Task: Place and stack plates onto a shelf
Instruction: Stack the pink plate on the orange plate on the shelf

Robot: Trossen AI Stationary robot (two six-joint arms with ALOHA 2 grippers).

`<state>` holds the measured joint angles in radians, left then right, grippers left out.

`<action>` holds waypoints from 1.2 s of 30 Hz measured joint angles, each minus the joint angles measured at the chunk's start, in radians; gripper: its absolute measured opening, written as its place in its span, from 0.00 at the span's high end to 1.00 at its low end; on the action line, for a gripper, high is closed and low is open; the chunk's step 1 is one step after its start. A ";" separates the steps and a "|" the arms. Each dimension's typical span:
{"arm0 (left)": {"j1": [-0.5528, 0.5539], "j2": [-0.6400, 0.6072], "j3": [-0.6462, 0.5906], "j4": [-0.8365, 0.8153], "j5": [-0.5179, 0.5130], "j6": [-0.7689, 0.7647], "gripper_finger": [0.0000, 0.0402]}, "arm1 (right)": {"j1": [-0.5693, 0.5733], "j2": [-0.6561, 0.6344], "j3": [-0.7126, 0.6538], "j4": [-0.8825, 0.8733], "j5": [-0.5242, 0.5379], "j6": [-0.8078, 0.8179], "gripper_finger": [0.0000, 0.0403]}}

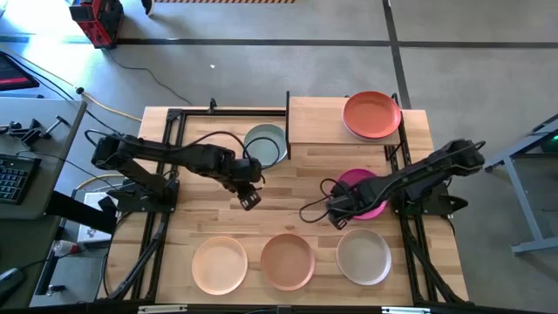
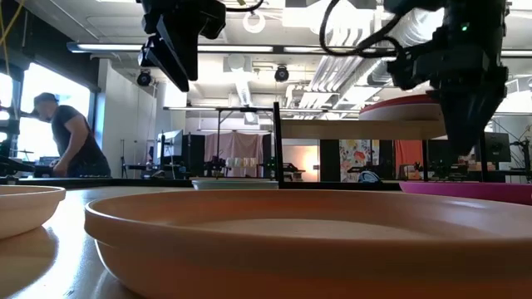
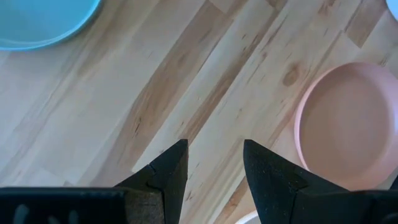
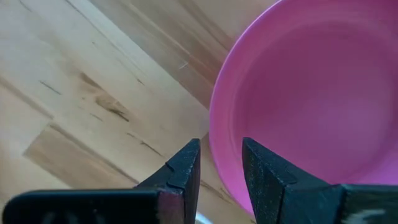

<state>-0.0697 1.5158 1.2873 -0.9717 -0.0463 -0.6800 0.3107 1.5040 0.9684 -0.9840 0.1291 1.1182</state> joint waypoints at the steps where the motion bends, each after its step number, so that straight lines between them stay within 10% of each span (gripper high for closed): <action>1: -0.002 0.000 0.000 0.001 0.000 0.000 0.64 | 0.000 0.013 0.000 0.007 0.000 -0.001 0.76; 36: -0.004 0.001 0.000 0.003 -0.003 -0.025 0.64 | 0.000 0.220 -0.001 0.057 -0.035 0.006 0.80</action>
<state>-0.0738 1.5166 1.2873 -0.9691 -0.0494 -0.7052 0.3103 1.7245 0.9672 -0.9272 0.0945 1.1244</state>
